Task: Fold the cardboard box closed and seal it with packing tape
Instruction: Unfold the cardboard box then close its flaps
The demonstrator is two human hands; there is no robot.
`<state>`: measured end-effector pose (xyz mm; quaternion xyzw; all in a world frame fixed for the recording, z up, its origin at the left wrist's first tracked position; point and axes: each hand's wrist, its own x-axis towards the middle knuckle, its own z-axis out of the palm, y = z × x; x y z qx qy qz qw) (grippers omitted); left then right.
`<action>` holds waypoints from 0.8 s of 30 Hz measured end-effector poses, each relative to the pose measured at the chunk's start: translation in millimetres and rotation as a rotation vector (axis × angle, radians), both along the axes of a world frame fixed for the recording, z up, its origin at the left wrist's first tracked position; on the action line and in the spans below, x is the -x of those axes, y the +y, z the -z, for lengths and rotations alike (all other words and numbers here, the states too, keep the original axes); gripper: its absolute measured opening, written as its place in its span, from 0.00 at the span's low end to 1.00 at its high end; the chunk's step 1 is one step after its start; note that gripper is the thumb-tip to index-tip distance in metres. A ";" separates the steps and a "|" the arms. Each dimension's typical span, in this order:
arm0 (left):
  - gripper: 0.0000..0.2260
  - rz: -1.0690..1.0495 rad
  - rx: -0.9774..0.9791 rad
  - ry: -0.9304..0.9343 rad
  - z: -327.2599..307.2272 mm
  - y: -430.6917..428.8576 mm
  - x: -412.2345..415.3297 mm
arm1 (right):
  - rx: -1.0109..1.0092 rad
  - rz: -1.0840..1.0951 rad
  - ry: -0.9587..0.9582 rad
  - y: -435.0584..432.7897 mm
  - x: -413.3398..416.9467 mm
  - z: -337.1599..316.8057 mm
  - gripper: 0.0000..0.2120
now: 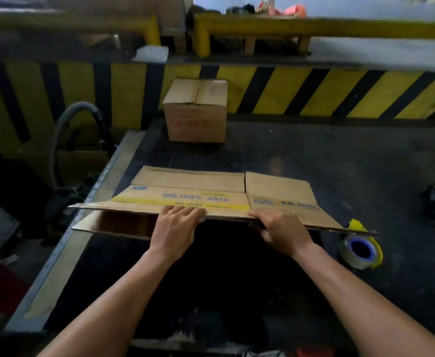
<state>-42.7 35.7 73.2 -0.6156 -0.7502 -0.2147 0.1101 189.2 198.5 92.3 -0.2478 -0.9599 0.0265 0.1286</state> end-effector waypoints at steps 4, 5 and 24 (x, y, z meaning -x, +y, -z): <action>0.12 -0.051 -0.160 0.087 -56.4 25.8 15.9 | -0.094 0.020 0.090 15.2 11.8 -63.3 0.15; 0.12 -0.092 -0.209 0.085 -68.6 30.5 17.1 | -0.099 0.024 0.097 15.4 15.0 -78.3 0.16; 0.54 -0.227 -0.555 -1.161 -220.4 102.6 -64.8 | 0.244 0.074 0.423 1.3 51.3 -213.0 0.08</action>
